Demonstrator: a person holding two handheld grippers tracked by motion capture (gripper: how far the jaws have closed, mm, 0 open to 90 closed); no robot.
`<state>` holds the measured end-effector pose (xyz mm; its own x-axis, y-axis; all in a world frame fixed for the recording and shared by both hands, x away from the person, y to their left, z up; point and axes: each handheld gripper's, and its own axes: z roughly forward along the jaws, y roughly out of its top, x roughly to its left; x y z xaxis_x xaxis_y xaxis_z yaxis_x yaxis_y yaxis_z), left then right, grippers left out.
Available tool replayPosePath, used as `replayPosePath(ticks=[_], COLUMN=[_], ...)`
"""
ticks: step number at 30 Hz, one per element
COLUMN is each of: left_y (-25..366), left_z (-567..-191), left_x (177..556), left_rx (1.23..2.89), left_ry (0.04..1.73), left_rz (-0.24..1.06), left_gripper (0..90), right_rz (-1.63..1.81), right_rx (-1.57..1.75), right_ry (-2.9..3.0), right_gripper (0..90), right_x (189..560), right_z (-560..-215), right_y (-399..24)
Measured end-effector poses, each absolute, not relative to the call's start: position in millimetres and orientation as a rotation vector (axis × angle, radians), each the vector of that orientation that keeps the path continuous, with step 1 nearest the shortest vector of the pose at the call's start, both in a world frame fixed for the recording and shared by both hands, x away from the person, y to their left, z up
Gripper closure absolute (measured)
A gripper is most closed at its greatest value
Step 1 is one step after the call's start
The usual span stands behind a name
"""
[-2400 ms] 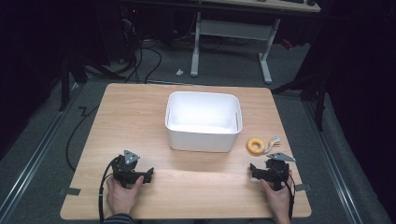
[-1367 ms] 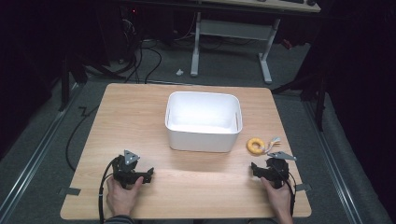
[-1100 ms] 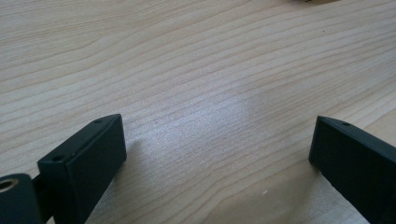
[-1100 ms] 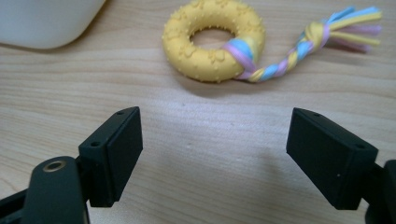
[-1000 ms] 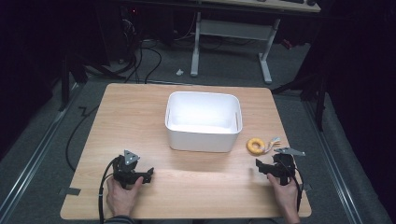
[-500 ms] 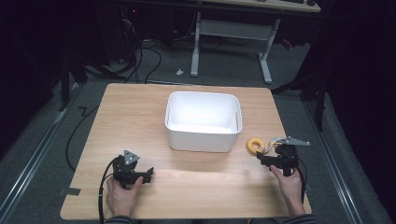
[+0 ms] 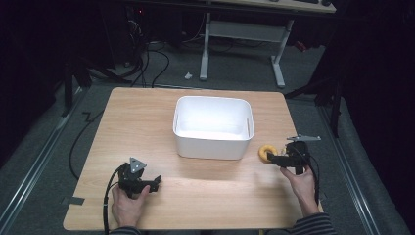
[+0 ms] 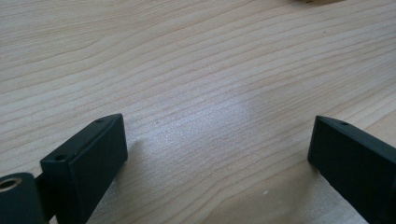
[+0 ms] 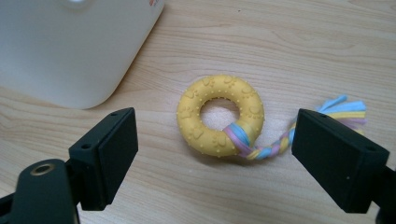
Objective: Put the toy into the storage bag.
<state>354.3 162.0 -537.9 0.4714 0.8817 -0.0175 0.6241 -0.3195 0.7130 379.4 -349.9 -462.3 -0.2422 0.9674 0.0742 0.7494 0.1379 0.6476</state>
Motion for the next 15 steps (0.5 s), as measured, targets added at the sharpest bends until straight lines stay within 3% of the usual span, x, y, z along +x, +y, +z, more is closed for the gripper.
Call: replayPosePath(ticks=[15], left_y=[162], left_z=[-538], left_x=[354], left_rx=[2.059], left_ry=[1.244], left_rz=[0.501], left_gripper=[5.1], right_rz=[0.758], right_rx=[1.564], right_ry=[2.119], right_gripper=[23.5], right_x=[407], right_z=[-460], right_y=[-351])
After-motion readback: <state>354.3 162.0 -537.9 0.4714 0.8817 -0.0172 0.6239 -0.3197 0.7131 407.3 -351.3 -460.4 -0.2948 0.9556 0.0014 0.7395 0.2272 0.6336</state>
